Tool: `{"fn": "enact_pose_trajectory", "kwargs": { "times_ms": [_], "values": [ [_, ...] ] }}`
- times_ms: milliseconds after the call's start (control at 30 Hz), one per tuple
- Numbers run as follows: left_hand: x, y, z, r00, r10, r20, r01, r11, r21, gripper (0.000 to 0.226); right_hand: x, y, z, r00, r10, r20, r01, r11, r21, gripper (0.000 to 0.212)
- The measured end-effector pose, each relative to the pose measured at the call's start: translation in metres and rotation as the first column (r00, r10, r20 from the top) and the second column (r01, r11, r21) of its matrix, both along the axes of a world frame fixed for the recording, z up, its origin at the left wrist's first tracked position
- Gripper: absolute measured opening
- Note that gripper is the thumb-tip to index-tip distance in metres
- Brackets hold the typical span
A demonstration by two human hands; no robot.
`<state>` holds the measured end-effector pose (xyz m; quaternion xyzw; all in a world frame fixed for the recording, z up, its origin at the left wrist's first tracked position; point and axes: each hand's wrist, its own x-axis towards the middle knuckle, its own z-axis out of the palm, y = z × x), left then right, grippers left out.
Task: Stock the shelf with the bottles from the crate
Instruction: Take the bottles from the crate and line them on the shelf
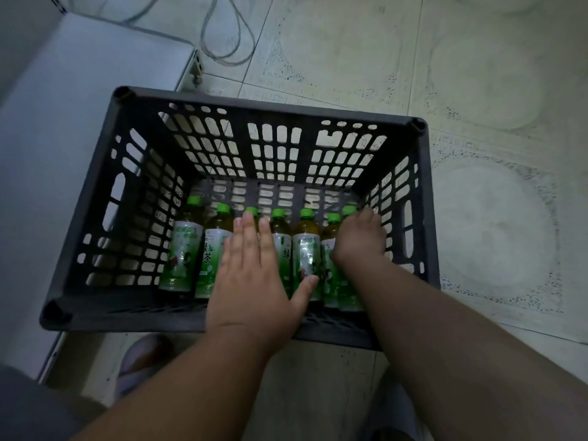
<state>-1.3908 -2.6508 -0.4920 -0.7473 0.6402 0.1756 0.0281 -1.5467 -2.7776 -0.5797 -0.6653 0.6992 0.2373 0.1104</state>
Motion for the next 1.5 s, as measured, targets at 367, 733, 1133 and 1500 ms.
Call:
{"fn": "enact_pose_trajectory", "kwargs": {
  "times_ms": [367, 733, 1133, 1500],
  "values": [
    [0.001, -0.003, -0.001, 1.0, -0.022, 0.003, 0.022, 1.0, -0.008, 0.099, -0.005, 0.006, 0.016, 0.678, -0.305, 0.669, 0.272, 0.949, 0.157, 0.076],
    [0.058, 0.032, 0.076, 0.888, 0.102, -0.449, -0.185, 0.972, -0.145, 0.102, 0.056, 0.032, 0.209, 0.56, 0.189, 0.807, 0.144, 0.937, -0.319, 0.077],
    [0.273, 0.136, 0.251, 0.749, 0.192, -0.634, -0.517, 0.768, -0.378, 0.102, 0.297, 0.153, 0.429, 0.132, 0.592, 0.795, -0.156, 0.805, -0.573, 0.073],
    [0.374, 0.09, 0.23, 0.783, 0.271, -0.56, -0.574, 0.663, -0.481, 0.066, 0.435, 0.101, 0.421, 0.028, 0.628, 0.778, -0.299, 0.748, -0.593, 0.077]
  ]
}}
